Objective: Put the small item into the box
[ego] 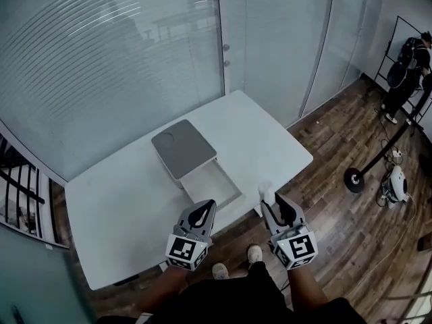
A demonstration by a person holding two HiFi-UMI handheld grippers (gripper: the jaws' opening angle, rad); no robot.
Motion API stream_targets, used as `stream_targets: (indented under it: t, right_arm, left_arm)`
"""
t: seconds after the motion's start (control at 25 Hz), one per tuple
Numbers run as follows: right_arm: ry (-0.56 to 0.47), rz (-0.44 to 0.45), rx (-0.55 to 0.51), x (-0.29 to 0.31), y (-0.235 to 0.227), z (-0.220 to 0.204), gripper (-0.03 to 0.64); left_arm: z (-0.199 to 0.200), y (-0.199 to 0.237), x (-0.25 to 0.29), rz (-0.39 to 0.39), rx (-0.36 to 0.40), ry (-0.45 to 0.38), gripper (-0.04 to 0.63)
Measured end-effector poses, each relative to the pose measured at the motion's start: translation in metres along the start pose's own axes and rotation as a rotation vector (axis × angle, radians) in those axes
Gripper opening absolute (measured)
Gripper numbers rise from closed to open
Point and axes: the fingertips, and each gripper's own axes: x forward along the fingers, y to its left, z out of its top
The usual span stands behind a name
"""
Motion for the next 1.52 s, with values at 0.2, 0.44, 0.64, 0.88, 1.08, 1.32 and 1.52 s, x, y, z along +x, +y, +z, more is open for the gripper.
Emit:
stream_targets:
  t: [0.2, 0.44, 0.64, 0.88, 1.08, 1.32, 1.52]
  right_arm:
    - [0.027, 0.101, 0.032, 0.033, 0.0, -0.012, 0.155]
    - [0.076, 0.27, 0.043, 0.076, 0.015, -0.022, 0.155]
    - [0.125, 0.367, 0.046, 0.103, 0.012, -0.045, 0.155]
    - [0.198, 0.484, -0.002, 0.14, 0.024, -0.061, 0.155]
    - [0.244, 0.564, -0.057, 0.158, 0.045, -0.074, 0.156]
    - [0.334, 0.647, -0.09, 0.176, 0.065, -0.094, 0.156]
    - [0.429, 0.694, -0.199, 0.192, 0.081, -0.112, 0.156]
  left_arm:
    - [-0.015, 0.022, 0.003, 0.102, -0.004, 0.045, 0.012]
    - [-0.008, 0.048, 0.007, 0.228, 0.004, 0.044, 0.012]
    - [-0.015, 0.058, 0.01, 0.299, -0.009, 0.073, 0.012]
    - [-0.03, 0.072, -0.008, 0.396, -0.04, 0.106, 0.012]
    - [-0.026, 0.078, -0.02, 0.45, -0.052, 0.096, 0.012]
    - [-0.019, 0.084, -0.036, 0.515, -0.084, 0.07, 0.012]
    - [-0.02, 0.091, -0.052, 0.565, -0.089, 0.068, 0.012]
